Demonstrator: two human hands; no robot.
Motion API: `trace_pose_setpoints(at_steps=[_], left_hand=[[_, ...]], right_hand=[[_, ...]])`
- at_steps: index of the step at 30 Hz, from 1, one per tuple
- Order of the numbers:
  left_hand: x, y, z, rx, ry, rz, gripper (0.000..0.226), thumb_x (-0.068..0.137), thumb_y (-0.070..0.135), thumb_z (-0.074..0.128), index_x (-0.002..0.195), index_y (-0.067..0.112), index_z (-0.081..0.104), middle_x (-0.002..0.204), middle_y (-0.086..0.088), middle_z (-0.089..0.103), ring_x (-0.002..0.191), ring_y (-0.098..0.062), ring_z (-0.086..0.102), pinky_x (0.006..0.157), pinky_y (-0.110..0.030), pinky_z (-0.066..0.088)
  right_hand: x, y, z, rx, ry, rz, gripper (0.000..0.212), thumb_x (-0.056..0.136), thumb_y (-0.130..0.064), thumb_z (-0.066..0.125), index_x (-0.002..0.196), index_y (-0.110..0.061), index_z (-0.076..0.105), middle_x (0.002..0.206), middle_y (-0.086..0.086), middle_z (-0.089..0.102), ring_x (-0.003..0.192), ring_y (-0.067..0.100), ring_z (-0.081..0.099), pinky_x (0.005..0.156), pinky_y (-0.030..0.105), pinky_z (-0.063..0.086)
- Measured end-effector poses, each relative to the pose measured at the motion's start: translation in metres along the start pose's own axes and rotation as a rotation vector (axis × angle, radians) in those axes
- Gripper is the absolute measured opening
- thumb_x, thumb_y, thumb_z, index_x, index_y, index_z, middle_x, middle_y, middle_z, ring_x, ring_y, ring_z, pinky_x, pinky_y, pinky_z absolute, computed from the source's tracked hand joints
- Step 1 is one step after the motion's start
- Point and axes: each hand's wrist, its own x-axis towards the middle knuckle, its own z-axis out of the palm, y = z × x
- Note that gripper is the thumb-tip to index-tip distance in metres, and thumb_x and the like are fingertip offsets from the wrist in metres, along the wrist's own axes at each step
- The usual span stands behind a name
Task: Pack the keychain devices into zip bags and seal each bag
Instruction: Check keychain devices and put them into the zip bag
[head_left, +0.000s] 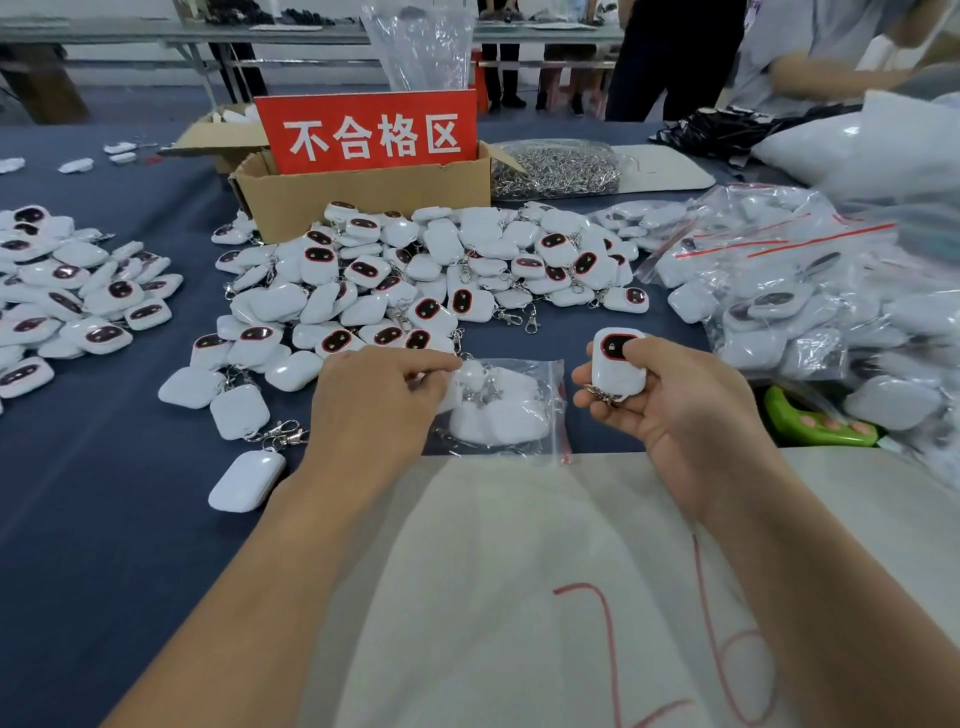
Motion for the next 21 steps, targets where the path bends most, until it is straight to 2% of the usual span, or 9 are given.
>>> trace_pose_setpoints(at_steps=[3,5,7,9,12,14,16,18,21], left_hand=[[-0.001,0.004,0.002,-0.015,-0.001,0.091,0.025,0.086,0.033,0.064,0.103,0.043,0.080,0.096,0.034,0.065,0.102,0.007,0.053,0.104,-0.031,0.044],[-0.002,0.010,0.005,0.027,-0.082,0.204,0.031,0.082,0.039,0.063,0.109,0.043,0.078,0.115,0.030,0.067,0.117,0.003,0.048,0.106,-0.025,0.036],[-0.003,0.014,0.010,0.179,-0.171,0.296,0.028,0.087,0.038,0.064,0.111,0.039,0.078,0.126,0.023,0.067,0.125,-0.006,0.049,0.111,-0.031,0.033],[-0.003,0.015,0.013,0.274,-0.196,0.335,0.023,0.092,0.031,0.065,0.109,0.036,0.079,0.128,0.020,0.067,0.127,-0.009,0.049,0.114,-0.032,0.029],[-0.008,0.019,0.014,0.193,-0.138,0.355,0.032,0.090,0.033,0.061,0.118,0.033,0.077,0.131,0.018,0.067,0.127,-0.005,0.044,0.111,-0.025,0.021],[-0.013,0.025,0.016,0.161,-0.139,0.403,0.039,0.087,0.034,0.058,0.122,0.033,0.075,0.134,0.016,0.066,0.129,-0.007,0.043,0.112,-0.026,0.021],[-0.016,0.029,0.019,0.210,-0.186,0.432,0.036,0.087,0.030,0.057,0.116,0.035,0.078,0.137,0.014,0.064,0.132,-0.010,0.043,0.113,-0.023,0.018],[-0.015,0.029,0.021,0.243,-0.238,0.390,0.032,0.089,0.029,0.058,0.111,0.038,0.079,0.139,0.016,0.062,0.136,-0.010,0.041,0.114,-0.020,0.014],[-0.014,0.027,0.023,0.195,-0.228,0.379,0.036,0.084,0.036,0.054,0.110,0.034,0.079,0.132,0.017,0.066,0.133,-0.009,0.045,0.112,-0.018,0.017]], right_hand=[[0.002,0.001,0.001,-0.014,0.004,0.001,0.023,0.101,-0.009,0.050,0.105,0.003,0.070,0.079,0.018,0.077,0.062,0.027,0.074,0.053,0.025,0.057],[0.002,0.001,0.000,-0.014,0.003,-0.003,0.024,0.101,-0.009,0.049,0.105,0.002,0.070,0.079,0.018,0.077,0.062,0.026,0.074,0.053,0.025,0.056],[0.002,0.001,-0.001,-0.014,-0.001,-0.005,0.024,0.101,-0.009,0.049,0.105,0.002,0.070,0.079,0.018,0.077,0.063,0.026,0.074,0.053,0.025,0.057],[0.002,0.002,-0.001,-0.020,-0.004,-0.007,0.023,0.101,-0.010,0.050,0.104,0.002,0.070,0.080,0.018,0.078,0.064,0.026,0.075,0.054,0.025,0.057],[0.002,0.003,0.000,-0.024,-0.012,-0.006,0.023,0.100,-0.009,0.051,0.102,0.001,0.071,0.080,0.018,0.078,0.064,0.026,0.075,0.054,0.025,0.057],[0.003,0.004,0.001,-0.027,-0.024,-0.007,0.023,0.100,-0.009,0.051,0.100,0.000,0.072,0.081,0.019,0.078,0.065,0.027,0.075,0.055,0.026,0.057],[0.003,0.005,0.001,-0.019,-0.036,0.003,0.023,0.100,-0.010,0.051,0.101,0.001,0.071,0.084,0.021,0.078,0.065,0.028,0.074,0.055,0.026,0.057],[0.004,0.005,0.001,-0.013,-0.047,0.016,0.023,0.099,-0.010,0.051,0.102,0.002,0.071,0.085,0.022,0.078,0.065,0.028,0.074,0.056,0.026,0.057],[0.004,0.005,0.002,-0.031,-0.062,0.019,0.021,0.098,-0.008,0.053,0.099,0.002,0.071,0.085,0.022,0.078,0.065,0.029,0.075,0.057,0.027,0.058]])
